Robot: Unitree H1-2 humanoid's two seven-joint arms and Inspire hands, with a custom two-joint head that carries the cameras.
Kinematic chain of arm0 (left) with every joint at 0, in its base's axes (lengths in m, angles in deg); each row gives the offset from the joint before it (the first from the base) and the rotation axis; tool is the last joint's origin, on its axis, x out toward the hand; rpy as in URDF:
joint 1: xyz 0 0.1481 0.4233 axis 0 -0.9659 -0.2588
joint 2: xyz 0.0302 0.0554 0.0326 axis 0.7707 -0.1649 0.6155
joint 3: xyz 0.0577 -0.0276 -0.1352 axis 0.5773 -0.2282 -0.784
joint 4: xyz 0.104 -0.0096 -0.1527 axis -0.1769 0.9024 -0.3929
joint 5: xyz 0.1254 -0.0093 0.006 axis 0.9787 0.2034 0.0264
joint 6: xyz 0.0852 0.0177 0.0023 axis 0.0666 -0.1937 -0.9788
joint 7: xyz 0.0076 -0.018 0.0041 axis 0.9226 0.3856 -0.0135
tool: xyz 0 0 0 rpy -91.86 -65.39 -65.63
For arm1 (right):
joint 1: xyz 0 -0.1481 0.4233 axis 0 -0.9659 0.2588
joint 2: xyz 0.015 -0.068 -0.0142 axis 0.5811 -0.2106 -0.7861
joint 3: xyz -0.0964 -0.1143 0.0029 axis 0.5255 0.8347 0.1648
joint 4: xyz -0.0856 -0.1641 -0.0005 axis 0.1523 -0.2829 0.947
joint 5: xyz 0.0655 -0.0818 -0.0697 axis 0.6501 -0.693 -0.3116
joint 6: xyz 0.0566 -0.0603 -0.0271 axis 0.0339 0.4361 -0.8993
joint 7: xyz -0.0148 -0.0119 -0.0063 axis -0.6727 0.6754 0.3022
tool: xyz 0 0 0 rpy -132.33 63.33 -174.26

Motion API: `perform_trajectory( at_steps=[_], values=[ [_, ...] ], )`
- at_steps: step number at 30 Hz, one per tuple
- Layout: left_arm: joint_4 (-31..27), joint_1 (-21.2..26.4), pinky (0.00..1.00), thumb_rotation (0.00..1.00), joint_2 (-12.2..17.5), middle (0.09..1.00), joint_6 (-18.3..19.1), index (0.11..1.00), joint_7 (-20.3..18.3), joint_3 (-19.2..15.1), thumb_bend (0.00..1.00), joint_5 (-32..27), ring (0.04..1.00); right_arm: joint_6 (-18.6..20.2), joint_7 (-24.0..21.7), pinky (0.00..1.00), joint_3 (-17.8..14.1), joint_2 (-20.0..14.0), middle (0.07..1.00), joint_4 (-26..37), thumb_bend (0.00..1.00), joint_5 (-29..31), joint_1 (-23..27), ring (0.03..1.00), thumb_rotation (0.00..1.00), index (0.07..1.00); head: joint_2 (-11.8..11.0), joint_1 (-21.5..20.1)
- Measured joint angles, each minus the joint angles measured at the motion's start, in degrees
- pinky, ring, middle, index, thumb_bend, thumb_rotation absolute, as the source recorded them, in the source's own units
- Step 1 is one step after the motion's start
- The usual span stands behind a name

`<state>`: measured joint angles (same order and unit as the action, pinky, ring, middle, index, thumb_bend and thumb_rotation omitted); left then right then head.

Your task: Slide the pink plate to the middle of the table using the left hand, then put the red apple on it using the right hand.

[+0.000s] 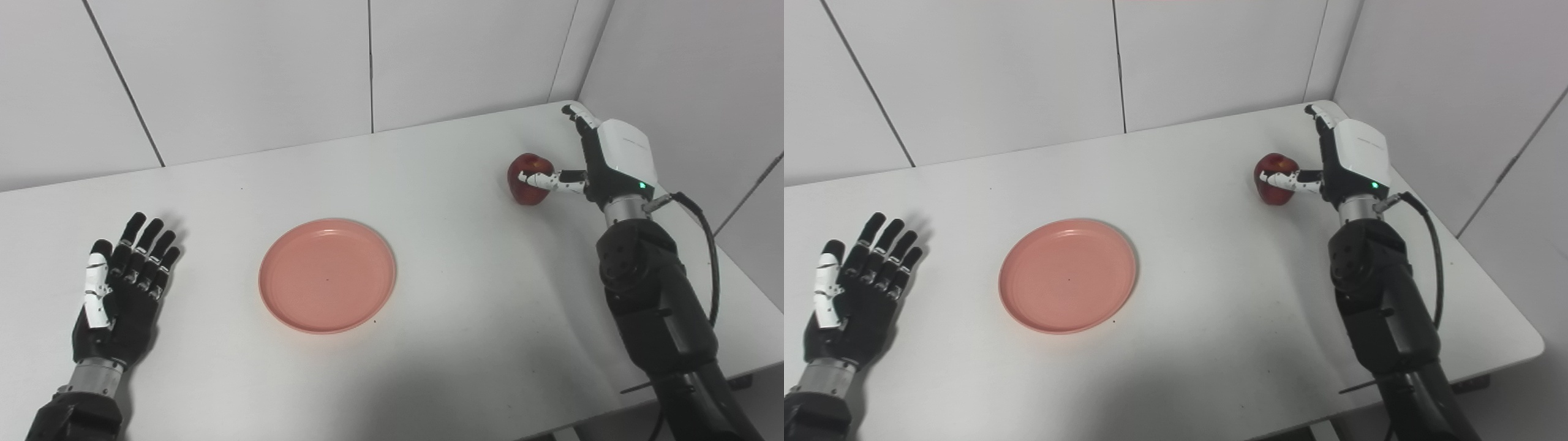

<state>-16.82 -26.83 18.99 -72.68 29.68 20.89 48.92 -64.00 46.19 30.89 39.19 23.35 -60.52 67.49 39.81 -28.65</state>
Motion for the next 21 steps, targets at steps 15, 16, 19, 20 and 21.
perform_trajectory(
  at_steps=[15,16,19,20,21],
  values=[
    [-0.56,-0.32,0.99,1.0,-0.02,0.961,-0.01,0.944,0.12,0.18,0.37,0.05,0.959,0.62,-0.63,0.69,1.35,-1.14,0.853,-5.54,1.0,2.77,1.68,0.806,0.49,0.864,0.18,0.0],
    [-0.57,-0.33,0.99,1.0,-0.02,0.961,-0.01,0.943,0.12,0.17,0.37,0.05,0.958,0.62,-0.63,0.71,1.46,-1.14,0.857,-5.55,1.0,3.05,1.68,0.814,0.5,0.866,0.18,0.0],
    [-0.93,-0.54,0.99,1.0,-0.03,0.963,-0.01,0.946,0.12,0.2,0.37,0.06,0.959,0.63,-0.62,0.72,1.74,-1.13,0.864,-5.87,1.0,3.92,1.8,0.825,0.53,0.87,0.26,0.0],
    [-1.07,-0.64,0.99,1.0,-0.04,0.965,-0.01,0.949,0.12,0.25,0.38,0.06,0.96,0.67,-0.65,0.73,1.91,-1.14,0.867,-6.02,1.0,4.14,1.86,0.829,0.54,0.871,0.26,0.0],
    [-1.13,-0.68,0.99,1.0,-0.03,0.965,-0.01,0.949,0.12,0.31,0.38,0.06,0.96,0.81,-0.82,0.73,2.14,-1.14,0.869,-6.15,1.0,4.22,1.94,0.832,0.54,0.872,0.26,0.0]
  ],
)
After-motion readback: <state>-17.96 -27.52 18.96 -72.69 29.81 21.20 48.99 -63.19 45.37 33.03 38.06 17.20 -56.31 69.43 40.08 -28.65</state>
